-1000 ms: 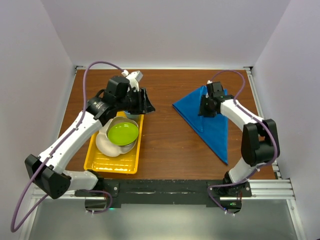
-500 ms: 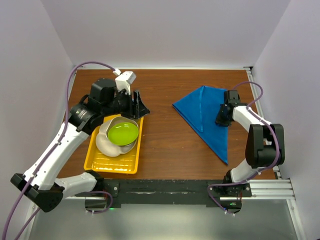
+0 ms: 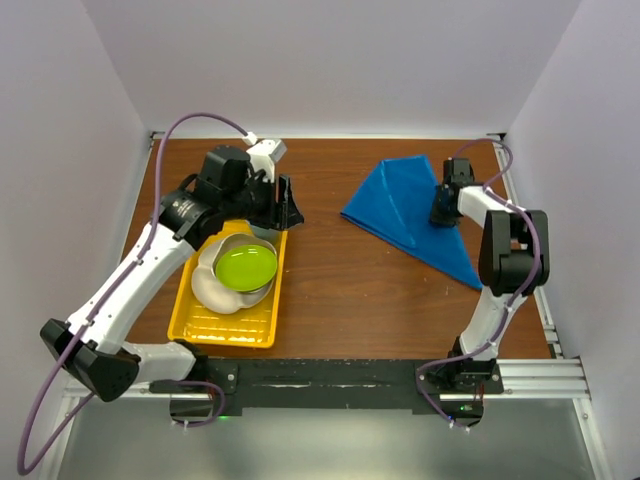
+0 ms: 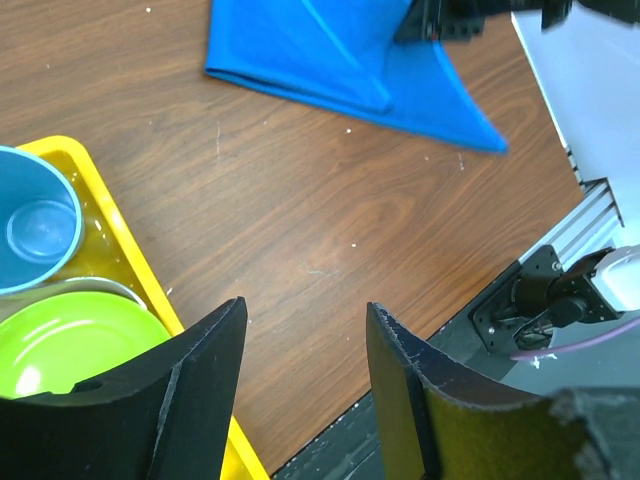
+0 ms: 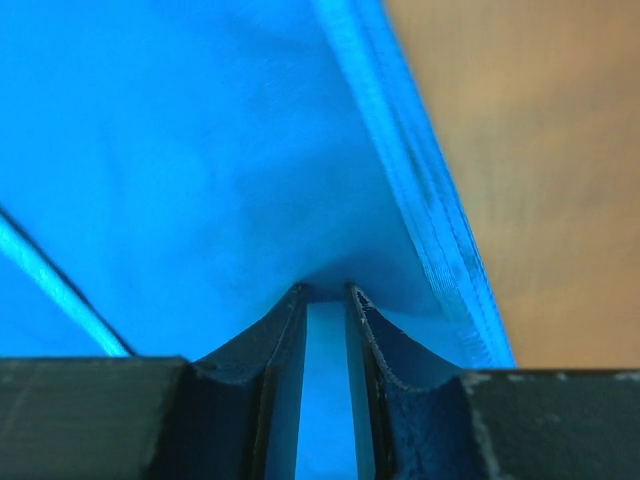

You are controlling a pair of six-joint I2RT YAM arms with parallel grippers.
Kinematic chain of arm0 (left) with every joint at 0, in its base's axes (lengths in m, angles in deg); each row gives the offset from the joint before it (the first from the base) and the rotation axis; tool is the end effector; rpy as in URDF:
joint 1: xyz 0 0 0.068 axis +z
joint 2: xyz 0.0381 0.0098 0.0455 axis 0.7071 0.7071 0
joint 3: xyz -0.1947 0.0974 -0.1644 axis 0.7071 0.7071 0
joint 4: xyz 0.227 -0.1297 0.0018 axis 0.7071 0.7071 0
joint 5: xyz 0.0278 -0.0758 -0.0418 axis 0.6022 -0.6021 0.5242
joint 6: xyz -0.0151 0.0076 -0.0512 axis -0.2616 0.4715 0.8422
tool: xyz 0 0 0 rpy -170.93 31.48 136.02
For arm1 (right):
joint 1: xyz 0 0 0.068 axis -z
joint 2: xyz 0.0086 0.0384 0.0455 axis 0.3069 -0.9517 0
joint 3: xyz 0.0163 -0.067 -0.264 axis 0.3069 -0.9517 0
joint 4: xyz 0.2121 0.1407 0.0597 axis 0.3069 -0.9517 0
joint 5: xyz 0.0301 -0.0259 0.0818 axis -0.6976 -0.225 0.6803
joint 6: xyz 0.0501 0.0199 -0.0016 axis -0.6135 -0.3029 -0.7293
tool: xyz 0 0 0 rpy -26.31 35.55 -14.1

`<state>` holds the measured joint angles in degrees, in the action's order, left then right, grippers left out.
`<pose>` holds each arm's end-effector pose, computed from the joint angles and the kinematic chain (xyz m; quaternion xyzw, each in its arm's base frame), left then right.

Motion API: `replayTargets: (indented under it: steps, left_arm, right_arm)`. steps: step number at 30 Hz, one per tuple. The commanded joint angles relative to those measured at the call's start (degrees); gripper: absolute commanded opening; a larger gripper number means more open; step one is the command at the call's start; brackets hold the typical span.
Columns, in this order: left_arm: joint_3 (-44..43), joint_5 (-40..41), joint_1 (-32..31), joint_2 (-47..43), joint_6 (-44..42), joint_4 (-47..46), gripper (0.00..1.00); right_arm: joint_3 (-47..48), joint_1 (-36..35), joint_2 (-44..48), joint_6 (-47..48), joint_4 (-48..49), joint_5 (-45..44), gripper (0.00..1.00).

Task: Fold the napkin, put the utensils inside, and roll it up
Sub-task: Fold the napkin

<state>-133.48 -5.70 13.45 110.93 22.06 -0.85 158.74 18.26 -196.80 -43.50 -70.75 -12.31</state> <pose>0.2181 -0.1443 0.4013 0.1231 0.8733 -0.3075 0.3572 0.3827 -0.0066 0.1644 0.1672 0.9536 -0.0179 0.2499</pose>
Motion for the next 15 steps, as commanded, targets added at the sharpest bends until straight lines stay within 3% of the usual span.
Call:
replayTargets:
  steps: [1,4,5,8,11,15]
  left_arm:
    - [-2.95,0.97,0.26,-0.24,-1.67,0.11,0.56]
    - [-3.21,0.97,0.26,-1.9,-2.02,0.46,0.56]
    - [-2.86,1.14,0.35,-2.61,-2.02,0.2,0.56]
    - [-0.76,1.76,0.35,-6.03,-2.2,-0.32,0.57]
    - [2.49,1.58,0.17,-9.64,-2.11,-0.85,0.58]
    - [4.17,2.37,-0.26,-13.33,-1.76,-0.94,0.59]
  right_arm:
    - [9.81,1.11,-6.7,9.23,0.29,-2.83,0.29]
    - [15.47,1.11,-4.88,7.66,-6.05,-3.97,0.38]
    - [15.74,1.2,-3.65,4.95,-7.29,-4.94,0.5]
    - [11.11,1.72,3.11,-0.41,-10.28,-3.72,0.66]
    - [4.0,3.56,9.88,-4.46,-10.55,-3.37,0.74]
    - [-4.46,8.57,16.65,-9.04,-8.98,0.14,0.77]
